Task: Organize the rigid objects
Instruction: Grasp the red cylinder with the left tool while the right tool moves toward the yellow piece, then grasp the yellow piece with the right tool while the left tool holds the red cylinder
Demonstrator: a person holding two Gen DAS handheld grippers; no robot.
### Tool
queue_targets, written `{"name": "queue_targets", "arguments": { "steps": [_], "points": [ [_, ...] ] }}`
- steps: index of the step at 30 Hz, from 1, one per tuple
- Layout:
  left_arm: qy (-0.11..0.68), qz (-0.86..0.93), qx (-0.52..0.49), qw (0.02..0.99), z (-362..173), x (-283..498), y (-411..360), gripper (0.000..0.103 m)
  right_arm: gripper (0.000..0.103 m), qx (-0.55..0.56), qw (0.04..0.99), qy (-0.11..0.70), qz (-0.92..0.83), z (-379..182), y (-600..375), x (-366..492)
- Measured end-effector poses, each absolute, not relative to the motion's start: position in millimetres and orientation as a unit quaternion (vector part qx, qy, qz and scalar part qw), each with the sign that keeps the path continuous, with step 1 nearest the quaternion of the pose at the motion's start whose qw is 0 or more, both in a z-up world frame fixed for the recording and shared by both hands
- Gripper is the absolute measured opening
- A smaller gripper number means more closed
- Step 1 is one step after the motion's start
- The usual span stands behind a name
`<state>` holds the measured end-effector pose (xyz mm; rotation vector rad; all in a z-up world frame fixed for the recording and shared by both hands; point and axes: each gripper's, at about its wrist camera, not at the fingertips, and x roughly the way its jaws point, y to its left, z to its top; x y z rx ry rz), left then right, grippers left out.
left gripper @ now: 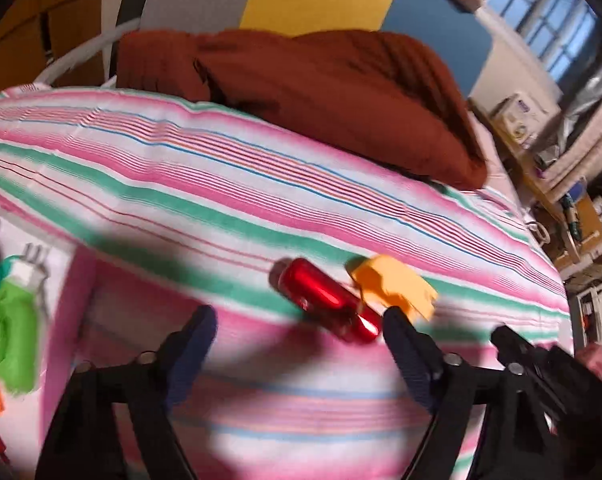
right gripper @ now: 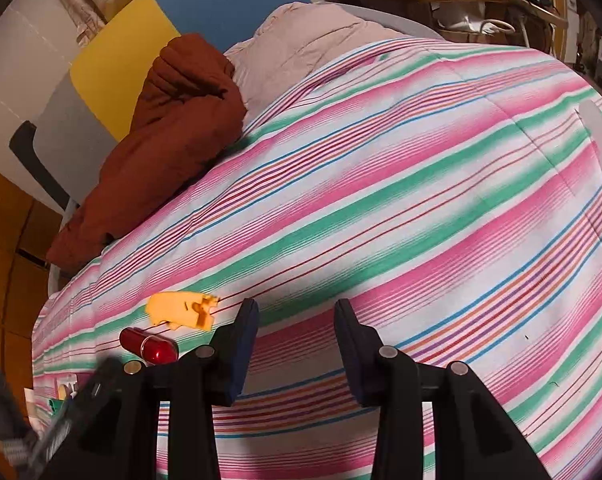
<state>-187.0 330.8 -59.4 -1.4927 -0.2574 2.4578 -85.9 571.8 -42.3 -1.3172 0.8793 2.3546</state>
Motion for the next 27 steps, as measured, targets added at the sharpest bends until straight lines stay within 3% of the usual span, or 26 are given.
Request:
{"name": "queue_targets", "arguments": {
  "steps": [6,9,12,15,27],
  "points": [
    [-0.020,0.864,-0.485,0.137,-71.6,-194.4,351.8,0.078,0.039,-0.470,0.147,0.291,0.820,-48.9,568.7,-94.6],
    [0.053,0.879,-0.449,0.151,-76.5,-183.2,356.4,0.051,0.039,-0.471,0.145,0.289,0.821,-49.5,569.3,-96.0],
    [0.102,0.886,-0.414,0.180,-79.5,-168.1,352.3,0.041,0.039,-0.471,0.147,0.283,0.822,-48.4,569.1,-94.0],
    [0.086,0.883,-0.417,0.196,-77.2,-167.9,339.5,0.027,0.039,-0.471,0.141,0.281,0.824,-49.2,566.7,-97.0],
    [0.072,0.882,-0.400,0.240,-75.8,-135.4,305.4,0.027,0.041,-0.426,0.049,0.188,0.883,-31.8,525.9,-116.7]
  ]
}}
